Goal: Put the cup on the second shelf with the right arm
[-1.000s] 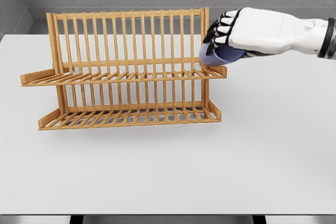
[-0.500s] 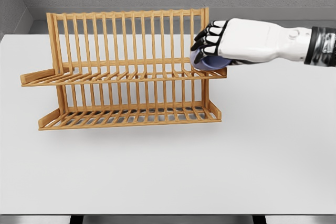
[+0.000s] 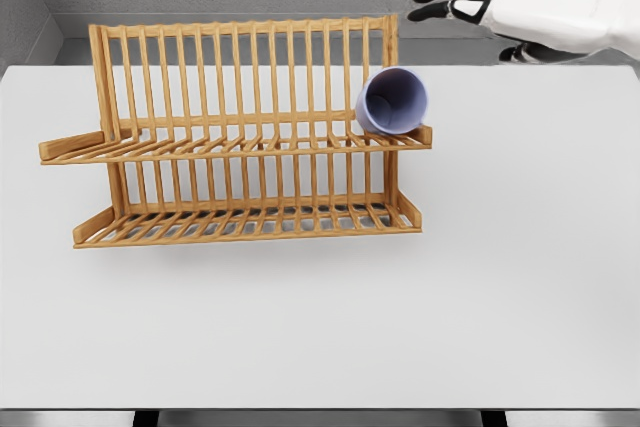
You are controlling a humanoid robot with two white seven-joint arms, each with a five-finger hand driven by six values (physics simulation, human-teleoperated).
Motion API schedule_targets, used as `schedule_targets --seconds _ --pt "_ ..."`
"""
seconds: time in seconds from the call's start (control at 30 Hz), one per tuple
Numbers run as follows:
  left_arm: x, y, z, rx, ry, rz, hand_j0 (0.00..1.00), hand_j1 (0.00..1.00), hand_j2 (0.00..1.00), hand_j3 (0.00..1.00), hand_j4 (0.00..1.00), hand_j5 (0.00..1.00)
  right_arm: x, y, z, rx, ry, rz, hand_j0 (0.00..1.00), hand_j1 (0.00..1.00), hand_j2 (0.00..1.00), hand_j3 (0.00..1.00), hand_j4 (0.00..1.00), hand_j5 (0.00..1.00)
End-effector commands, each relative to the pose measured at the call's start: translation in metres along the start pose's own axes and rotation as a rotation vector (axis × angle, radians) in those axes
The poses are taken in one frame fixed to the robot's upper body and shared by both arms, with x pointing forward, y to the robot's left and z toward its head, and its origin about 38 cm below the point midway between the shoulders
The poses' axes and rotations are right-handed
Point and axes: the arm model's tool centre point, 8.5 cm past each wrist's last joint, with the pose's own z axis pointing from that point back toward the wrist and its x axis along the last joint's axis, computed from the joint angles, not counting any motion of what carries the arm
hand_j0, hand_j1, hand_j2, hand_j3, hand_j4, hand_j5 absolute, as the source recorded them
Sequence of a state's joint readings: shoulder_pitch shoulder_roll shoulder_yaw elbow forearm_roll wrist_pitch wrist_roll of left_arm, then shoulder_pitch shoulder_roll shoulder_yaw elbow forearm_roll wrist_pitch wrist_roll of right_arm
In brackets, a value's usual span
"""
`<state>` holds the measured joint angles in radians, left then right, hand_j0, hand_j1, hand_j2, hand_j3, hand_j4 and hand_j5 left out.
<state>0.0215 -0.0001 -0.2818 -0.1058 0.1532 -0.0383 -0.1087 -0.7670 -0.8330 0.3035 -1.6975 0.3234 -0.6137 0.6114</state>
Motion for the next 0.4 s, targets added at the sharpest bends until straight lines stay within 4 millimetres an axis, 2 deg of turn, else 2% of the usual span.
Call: schedule_targets --seconds 0.0,0.07,0.13,0.23,0.27,0.37 --pt "0.0 0.0 0.0 0.0 0.0 0.0 1.0 1.0 1.0 1.0 1.0 1.0 -0.047 -0.009 0.048 -0.049 0.183 -0.04 1.0 1.0 1.0 1.0 1.0 1.0" --pt "-0.001 0.0 0.0 0.0 0.001 0.0 1.0 1.0 1.0 1.0 1.0 1.0 -0.073 0.044 0.072 0.032 0.282 -0.182 1.0 1.0 1.0 1.0 1.0 1.0" --pt "0.0 0.0 0.0 0.0 0.0 0.001 1.0 1.0 1.0 1.0 1.0 1.0 -0.064 0.094 0.073 0.094 0.284 -0.284 1.0 1.0 1.0 1.0 1.0 1.0" --pt "-0.001 0.0 0.0 0.0 0.001 0.0 1.0 1.0 1.0 1.0 1.0 1.0 -0.047 0.164 0.054 0.128 0.281 -0.442 1.0 1.0 1.0 1.0 1.0 1.0" --pt "-0.001 0.0 0.0 0.0 0.001 0.0 1.0 1.0 1.0 1.0 1.0 1.0 -0.047 0.174 0.052 0.135 0.291 -0.465 1.0 1.0 1.0 1.0 1.0 1.0" --pt "0.0 0.0 0.0 0.0 0.0 0.001 1.0 1.0 1.0 1.0 1.0 1.0 -0.045 0.189 0.054 0.155 0.303 -0.496 1.0 1.0 1.0 1.0 1.0 1.0"
